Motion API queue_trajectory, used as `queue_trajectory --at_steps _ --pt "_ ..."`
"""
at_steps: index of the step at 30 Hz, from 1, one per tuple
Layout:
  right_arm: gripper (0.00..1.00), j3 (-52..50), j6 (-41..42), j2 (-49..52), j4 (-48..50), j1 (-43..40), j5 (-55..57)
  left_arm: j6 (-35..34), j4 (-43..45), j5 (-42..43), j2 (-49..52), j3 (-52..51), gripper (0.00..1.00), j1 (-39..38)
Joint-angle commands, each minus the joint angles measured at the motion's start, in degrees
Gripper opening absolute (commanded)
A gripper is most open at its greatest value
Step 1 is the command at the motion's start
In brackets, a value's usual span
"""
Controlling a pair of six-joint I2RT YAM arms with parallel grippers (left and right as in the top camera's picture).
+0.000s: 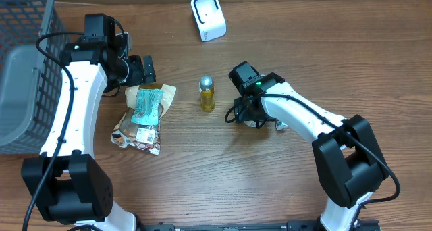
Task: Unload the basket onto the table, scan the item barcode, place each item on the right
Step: 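Lift the green-lidded jar slightly with the right gripper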
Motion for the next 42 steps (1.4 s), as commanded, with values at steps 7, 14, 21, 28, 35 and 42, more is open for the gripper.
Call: queue_trajectory --at_steps 7,14,21,28,35,42 --pt "0.77 -0.74 -0.04 0.22 -1.29 0.26 0.02 0.63 0.09 0.46 -0.98 1.01 1.0 -0.13" --pt "0.76 -1.95 -1.38 0.22 1.31 0.26 0.07 0.63 0.09 0.46 -0.98 1.01 1.0 -0.13" --pt "0.69 -1.27 -1.36 0.22 1.68 0.26 0.63 0.63 0.09 0.46 -0.98 1.01 1.0 -0.13" --pt "0.78 -0.22 -1.36 0.22 3.21 0.24 0.63 0.63 0.09 0.46 -0.98 1.01 1.0 -0.13" --pt "0.64 -0.24 -1.38 0.22 3.3 0.26 0.63 0.63 0.09 0.46 -0.98 1.01 0.99 -0.13" --pt "0.55 8.26 -5.62 -0.2 -0.04 -1.16 0.63 0.63 0.09 0.46 -0.98 1.01 1.0 -0.11"
